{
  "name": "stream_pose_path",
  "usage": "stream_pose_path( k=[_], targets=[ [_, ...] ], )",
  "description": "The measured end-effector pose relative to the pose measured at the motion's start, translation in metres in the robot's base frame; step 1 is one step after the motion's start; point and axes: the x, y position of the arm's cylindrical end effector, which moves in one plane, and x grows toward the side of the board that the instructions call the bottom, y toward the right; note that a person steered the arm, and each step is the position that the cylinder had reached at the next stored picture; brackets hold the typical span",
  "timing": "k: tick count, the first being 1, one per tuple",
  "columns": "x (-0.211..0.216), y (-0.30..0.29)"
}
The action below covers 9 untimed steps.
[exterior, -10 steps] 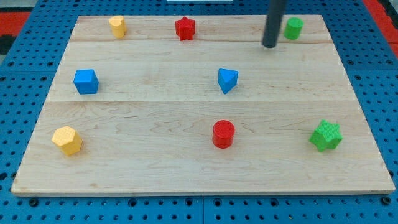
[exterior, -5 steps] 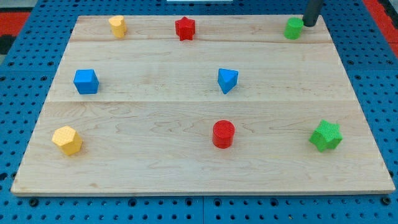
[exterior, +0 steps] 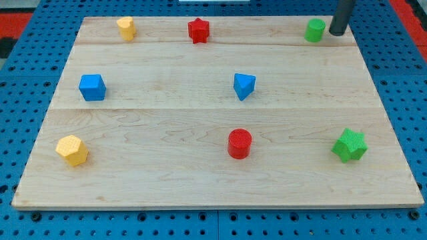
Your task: Place green circle to the top of the blue triangle
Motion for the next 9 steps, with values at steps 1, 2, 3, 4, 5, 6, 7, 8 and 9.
stream_pose_path(
  k=[1, 2, 3, 4, 5, 6, 7, 8, 9],
  targets=[
    [-0.015, -0.052],
    [-0.035, -0.037],
    [-0.040, -0.010],
    [-0.063, -0.037],
    [-0.051, -0.050],
    [-0.029, -0.056],
    [-0.030, -0.066],
    [-0.046, -0.023],
    [-0.063, -0.028]
  ],
)
